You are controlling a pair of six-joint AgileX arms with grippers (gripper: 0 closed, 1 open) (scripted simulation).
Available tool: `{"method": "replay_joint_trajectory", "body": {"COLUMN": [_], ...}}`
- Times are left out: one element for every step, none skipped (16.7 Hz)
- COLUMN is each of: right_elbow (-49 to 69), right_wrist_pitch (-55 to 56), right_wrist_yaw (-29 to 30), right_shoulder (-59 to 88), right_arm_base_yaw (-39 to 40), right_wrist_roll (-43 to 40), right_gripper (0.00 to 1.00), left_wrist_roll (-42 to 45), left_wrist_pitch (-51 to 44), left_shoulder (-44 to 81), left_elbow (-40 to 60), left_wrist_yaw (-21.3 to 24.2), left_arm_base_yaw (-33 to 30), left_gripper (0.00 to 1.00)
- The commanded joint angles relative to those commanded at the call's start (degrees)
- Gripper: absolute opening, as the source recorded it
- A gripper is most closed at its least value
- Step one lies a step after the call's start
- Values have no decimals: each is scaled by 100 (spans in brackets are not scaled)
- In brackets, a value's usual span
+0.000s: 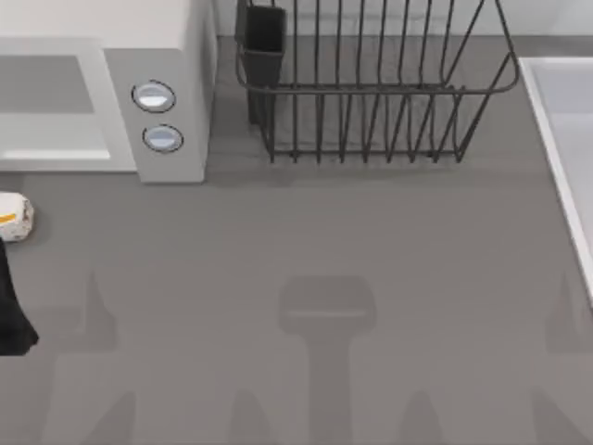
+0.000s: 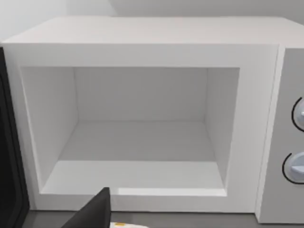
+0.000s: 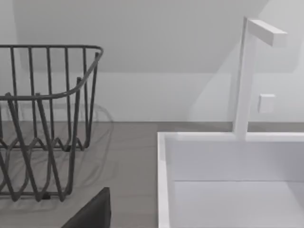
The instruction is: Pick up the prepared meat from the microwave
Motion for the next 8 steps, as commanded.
{"method": "replay_joint_trajectory", "body": {"right_elbow": [0, 0, 0, 0, 0, 0, 0, 0], "right_wrist_pitch": [0, 0, 0, 0, 0, 0, 0, 0], "right_wrist_yaw": [0, 0, 0, 0, 0, 0, 0, 0], "right_shoulder": [0, 0, 0, 0, 0, 0, 0, 0], "right_arm_base_yaw": [0, 0, 0, 0, 0, 0, 0, 0], "right_wrist_roll": [0, 0, 0, 0, 0, 0, 0, 0], "right_gripper": [100, 100, 100, 100, 100, 100, 100, 100], "left_wrist_roll": [0, 0, 3, 9, 18, 30, 44, 61], "left_wrist_pitch": [0, 0, 45, 138, 277, 458, 679, 935], "left_shoulder": [0, 0, 56, 172, 349, 585, 881, 1236], "left_elbow": [0, 0, 13, 39, 78, 129, 191, 263], "left_wrist_yaw": [0, 0, 7, 23, 46, 75, 112, 154], "left_arm_base_yaw": [0, 0, 7, 20, 41, 67, 100, 138], "left_gripper": [100, 100, 100, 100, 100, 100, 100, 100]}}
